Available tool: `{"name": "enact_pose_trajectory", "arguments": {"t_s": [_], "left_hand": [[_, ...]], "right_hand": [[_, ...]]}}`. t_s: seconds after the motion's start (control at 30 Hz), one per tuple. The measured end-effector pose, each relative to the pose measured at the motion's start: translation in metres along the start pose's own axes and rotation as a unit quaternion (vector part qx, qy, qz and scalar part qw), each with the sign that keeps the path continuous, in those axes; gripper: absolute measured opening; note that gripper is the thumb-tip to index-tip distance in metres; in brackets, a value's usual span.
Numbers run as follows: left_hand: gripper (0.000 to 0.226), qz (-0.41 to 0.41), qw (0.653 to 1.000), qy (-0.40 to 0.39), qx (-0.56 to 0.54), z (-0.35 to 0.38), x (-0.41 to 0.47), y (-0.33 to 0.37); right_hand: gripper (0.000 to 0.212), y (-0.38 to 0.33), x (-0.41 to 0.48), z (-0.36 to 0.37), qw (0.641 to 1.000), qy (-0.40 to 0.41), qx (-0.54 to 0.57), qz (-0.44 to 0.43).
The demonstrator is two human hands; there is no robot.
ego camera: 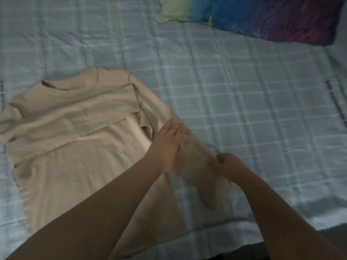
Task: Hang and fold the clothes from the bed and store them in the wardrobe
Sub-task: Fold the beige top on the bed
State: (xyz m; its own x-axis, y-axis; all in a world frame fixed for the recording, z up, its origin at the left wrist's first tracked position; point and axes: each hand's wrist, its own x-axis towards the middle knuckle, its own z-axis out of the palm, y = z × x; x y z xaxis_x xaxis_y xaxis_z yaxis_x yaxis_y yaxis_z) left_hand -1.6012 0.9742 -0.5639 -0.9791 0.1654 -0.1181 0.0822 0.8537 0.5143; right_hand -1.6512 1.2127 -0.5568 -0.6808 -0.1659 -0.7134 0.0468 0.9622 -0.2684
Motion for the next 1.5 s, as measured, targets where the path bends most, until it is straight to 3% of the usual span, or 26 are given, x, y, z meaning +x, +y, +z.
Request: {"name": "enact_pose_trajectory", "arguments": {"t_s": [0.17,0.27,0.37,0.47,0.6,0.73,0.87,0.93,1.03,1.13,1.23,1.37,1.43,1.5], "left_hand": [[0.047,0.006,1.000,0.011,0.026,0.028,0.065,0.030],[0.048,-0.054,0.997,0.045,0.016,0.036,0.110,0.043],[0.048,-0.122,0.991,0.048,0.036,0.033,0.158,0.047],[0.036,-0.184,0.982,-0.017,0.042,0.019,0.196,0.035],[0.028,-0.210,0.966,-0.113,0.100,0.001,0.212,0.016],[0.022,-0.227,0.963,-0.143,0.038,-0.010,0.213,0.011],[0.019,-0.260,0.943,-0.201,-0.057,-0.025,0.223,0.003],[0.023,-0.248,0.937,-0.228,-0.091,-0.033,0.232,0.000],[0.021,-0.224,0.938,-0.240,-0.110,-0.045,0.246,-0.002],[0.006,-0.225,0.948,-0.210,-0.084,-0.051,0.257,-0.001],[0.006,-0.239,0.961,-0.137,-0.022,-0.039,0.262,0.001],[0.007,-0.229,0.966,0.102,0.069,-0.001,0.261,0.014],[0.020,-0.212,0.963,0.148,0.082,0.022,0.260,0.022],[0.028,-0.206,0.964,0.145,0.080,0.044,0.259,0.024]], "right_hand": [[0.031,0.028,0.047,-0.085,0.991,0.076,0.076,-0.075],[0.012,0.039,0.085,-0.137,0.988,0.060,0.071,-0.124],[0.019,0.048,0.123,-0.180,0.987,0.035,0.009,-0.157],[0.011,0.051,0.158,-0.200,0.980,0.032,-0.113,-0.160],[0.039,0.058,0.180,-0.206,0.983,0.054,-0.134,-0.112],[0.031,0.075,0.182,-0.205,0.990,0.006,-0.088,-0.109],[0.019,0.086,0.182,-0.205,0.992,0.059,-0.009,-0.110],[0.016,0.091,0.181,-0.201,0.986,0.089,0.111,-0.091],[0.012,0.092,0.178,-0.191,0.942,0.117,0.311,-0.043],[0.015,0.087,0.179,-0.177,0.935,0.218,0.277,-0.046],[0.011,0.083,0.175,-0.170,0.910,0.328,0.245,-0.069],[0.006,0.091,0.176,-0.174,0.907,0.371,0.188,-0.071],[0.008,0.099,0.181,-0.179,0.909,0.378,0.159,-0.072],[0.011,0.109,0.188,-0.180,0.919,0.366,0.129,-0.075]]}}
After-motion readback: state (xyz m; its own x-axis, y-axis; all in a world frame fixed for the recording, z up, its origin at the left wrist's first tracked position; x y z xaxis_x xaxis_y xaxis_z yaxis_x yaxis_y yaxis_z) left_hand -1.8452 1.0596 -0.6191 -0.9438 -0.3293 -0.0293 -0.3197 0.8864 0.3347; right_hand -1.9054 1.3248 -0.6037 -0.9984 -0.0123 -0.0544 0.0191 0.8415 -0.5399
